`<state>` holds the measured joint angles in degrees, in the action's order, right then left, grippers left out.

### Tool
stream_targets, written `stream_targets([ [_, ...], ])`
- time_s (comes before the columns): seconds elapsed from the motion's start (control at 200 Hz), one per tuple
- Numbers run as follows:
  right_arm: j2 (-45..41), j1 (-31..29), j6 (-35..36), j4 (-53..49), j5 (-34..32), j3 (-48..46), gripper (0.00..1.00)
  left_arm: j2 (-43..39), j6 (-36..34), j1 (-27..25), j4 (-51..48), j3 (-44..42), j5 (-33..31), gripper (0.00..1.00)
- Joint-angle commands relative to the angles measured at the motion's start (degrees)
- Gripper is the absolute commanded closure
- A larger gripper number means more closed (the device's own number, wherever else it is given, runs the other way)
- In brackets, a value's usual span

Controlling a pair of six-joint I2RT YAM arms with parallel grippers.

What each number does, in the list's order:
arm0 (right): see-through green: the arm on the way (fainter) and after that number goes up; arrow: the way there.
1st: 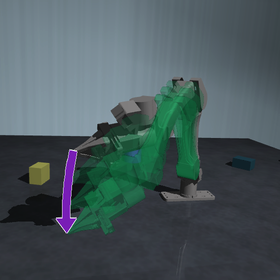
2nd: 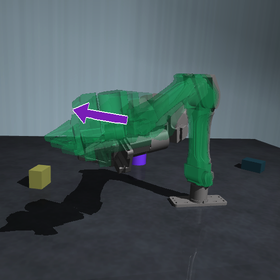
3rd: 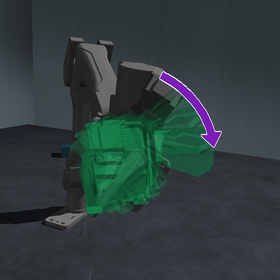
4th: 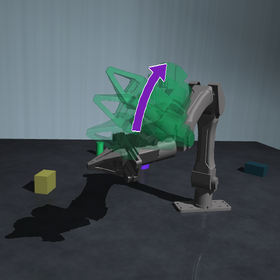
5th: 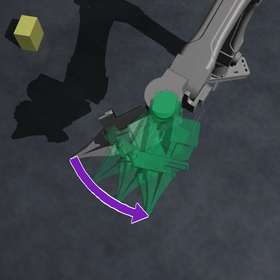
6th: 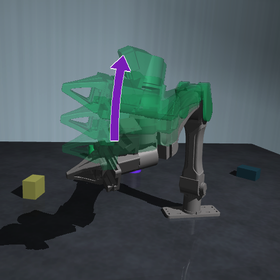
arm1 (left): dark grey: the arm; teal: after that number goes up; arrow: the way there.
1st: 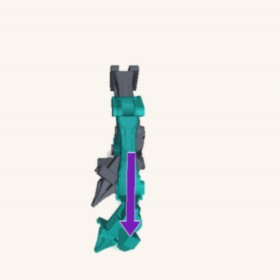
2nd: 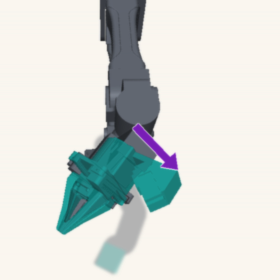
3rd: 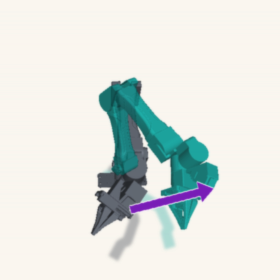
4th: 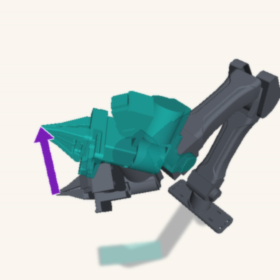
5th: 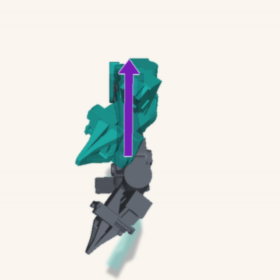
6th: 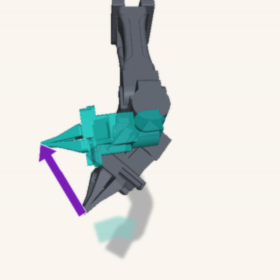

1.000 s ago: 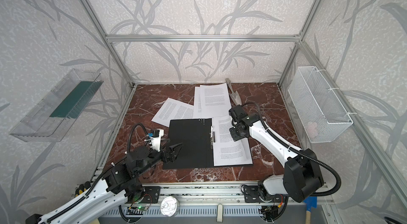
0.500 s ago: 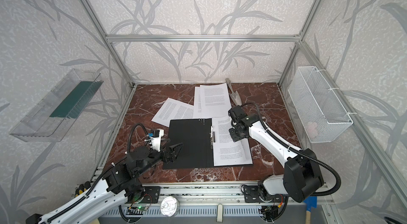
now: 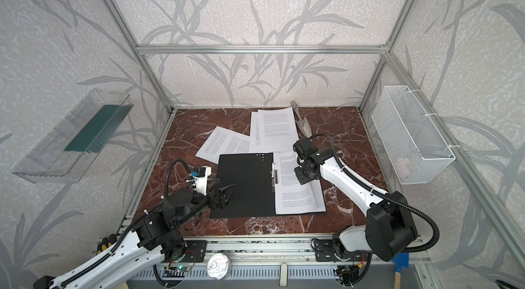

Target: Put the files into the folder

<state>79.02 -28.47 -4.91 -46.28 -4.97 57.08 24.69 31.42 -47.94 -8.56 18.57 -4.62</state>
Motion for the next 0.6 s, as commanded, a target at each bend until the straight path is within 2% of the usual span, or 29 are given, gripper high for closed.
stream_targets([
  [0.0, -1.0, -0.3, -0.7, 0.2, 0.4, -0.8, 1.00, 0.0, -1.1, 0.0, 0.8, -0.6, -0.7, 0.01],
  [0.365, -0.5, -0.5, -0.5, 0.8, 0.1, -0.7, 1.00, 0.0, -1.0, -0.1, 0.9, -0.6, -0.7, 0.01],
  [0.595, -0.4, -0.6, -0.6, 0.8, -0.7, -0.6, 0.94, 1.3, -1.1, -0.1, 1.0, -0.6, -0.6, 0.01],
])
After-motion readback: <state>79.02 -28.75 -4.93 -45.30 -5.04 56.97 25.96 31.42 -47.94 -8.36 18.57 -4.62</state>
